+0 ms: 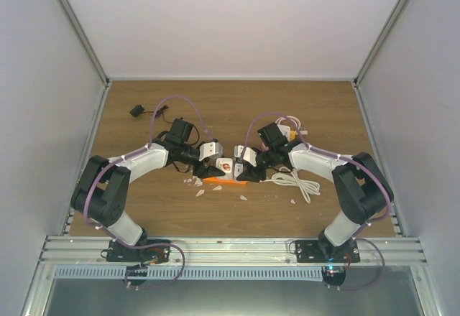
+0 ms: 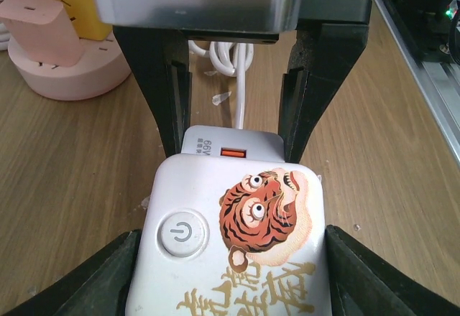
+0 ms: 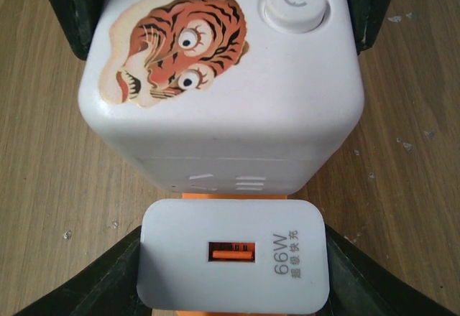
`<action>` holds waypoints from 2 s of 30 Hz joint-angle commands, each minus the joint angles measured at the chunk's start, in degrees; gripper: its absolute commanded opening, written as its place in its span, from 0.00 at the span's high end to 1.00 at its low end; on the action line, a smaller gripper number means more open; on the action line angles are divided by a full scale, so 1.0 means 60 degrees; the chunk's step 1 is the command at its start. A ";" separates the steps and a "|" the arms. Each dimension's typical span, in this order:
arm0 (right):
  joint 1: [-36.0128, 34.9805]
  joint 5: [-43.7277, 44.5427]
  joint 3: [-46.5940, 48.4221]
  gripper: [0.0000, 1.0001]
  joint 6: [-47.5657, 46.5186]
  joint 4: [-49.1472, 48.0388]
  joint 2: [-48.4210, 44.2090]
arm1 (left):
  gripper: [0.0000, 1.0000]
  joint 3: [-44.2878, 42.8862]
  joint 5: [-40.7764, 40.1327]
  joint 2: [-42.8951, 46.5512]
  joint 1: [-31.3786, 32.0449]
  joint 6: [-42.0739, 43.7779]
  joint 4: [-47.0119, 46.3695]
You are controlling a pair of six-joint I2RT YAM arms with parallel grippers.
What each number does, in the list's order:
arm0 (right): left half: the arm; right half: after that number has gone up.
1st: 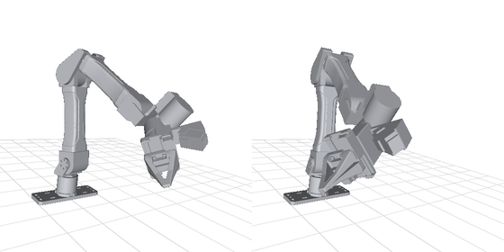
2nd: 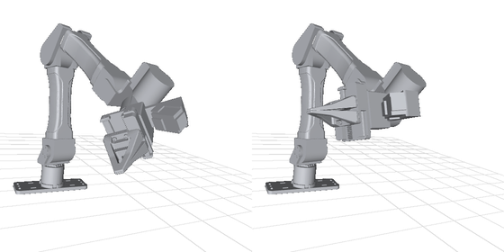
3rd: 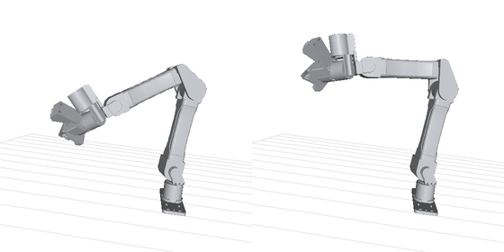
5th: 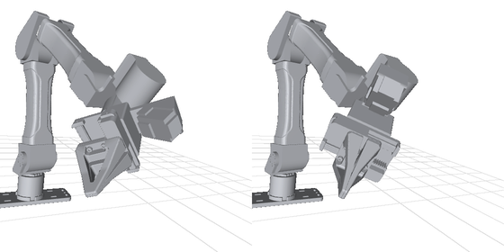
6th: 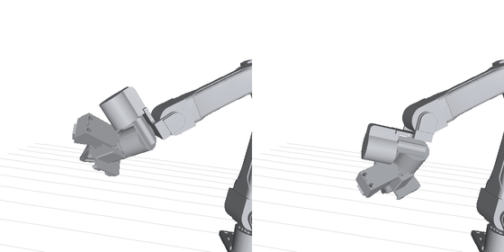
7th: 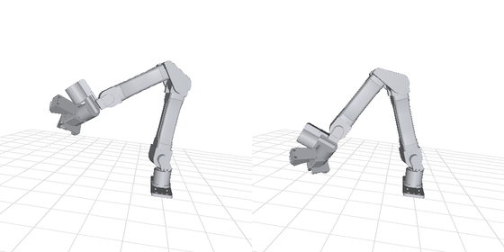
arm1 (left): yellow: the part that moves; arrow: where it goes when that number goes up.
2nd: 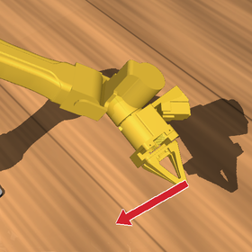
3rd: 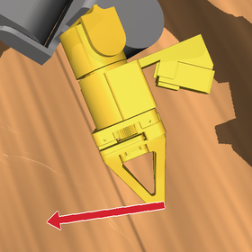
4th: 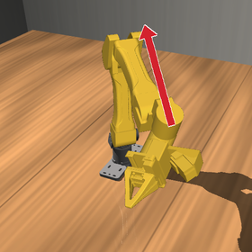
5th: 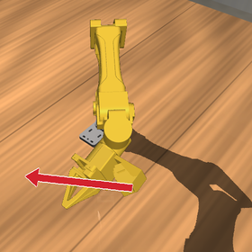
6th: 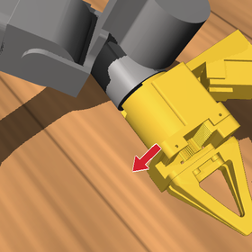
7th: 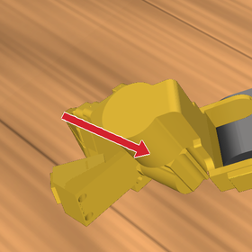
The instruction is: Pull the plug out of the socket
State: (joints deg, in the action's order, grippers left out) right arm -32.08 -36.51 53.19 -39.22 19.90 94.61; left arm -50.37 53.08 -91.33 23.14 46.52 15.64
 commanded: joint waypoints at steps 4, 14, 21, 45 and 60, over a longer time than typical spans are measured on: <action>-0.0015 0.0415 -0.0165 0.71 -0.0143 0.0267 0.0356 | 0.65 -0.0238 0.0267 0.0432 -0.0230 0.0265 -0.0009; -0.0023 0.0365 -0.0121 0.71 -0.0073 0.0281 0.0301 | 0.65 -0.0491 -0.0140 0.0888 -0.1578 0.0796 0.0916; -0.0016 0.0307 -0.0119 0.70 -0.0062 0.0293 0.0287 | 0.66 -0.1474 -0.1322 0.0729 -0.2910 0.1308 0.1801; -0.0026 0.0142 -0.0077 0.70 -0.0070 0.0435 0.0317 | 0.66 -0.4438 -0.8720 -0.1232 -0.5101 0.6629 0.2913; -0.0015 0.0139 -0.0061 0.69 -0.0069 0.0462 0.0329 | 0.64 -0.4570 -1.1234 -0.2570 -0.5018 0.8546 0.2581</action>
State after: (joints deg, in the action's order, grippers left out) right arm -32.08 -36.80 53.21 -39.22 19.92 94.61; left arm -76.07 -10.00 -105.95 -7.38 93.34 34.06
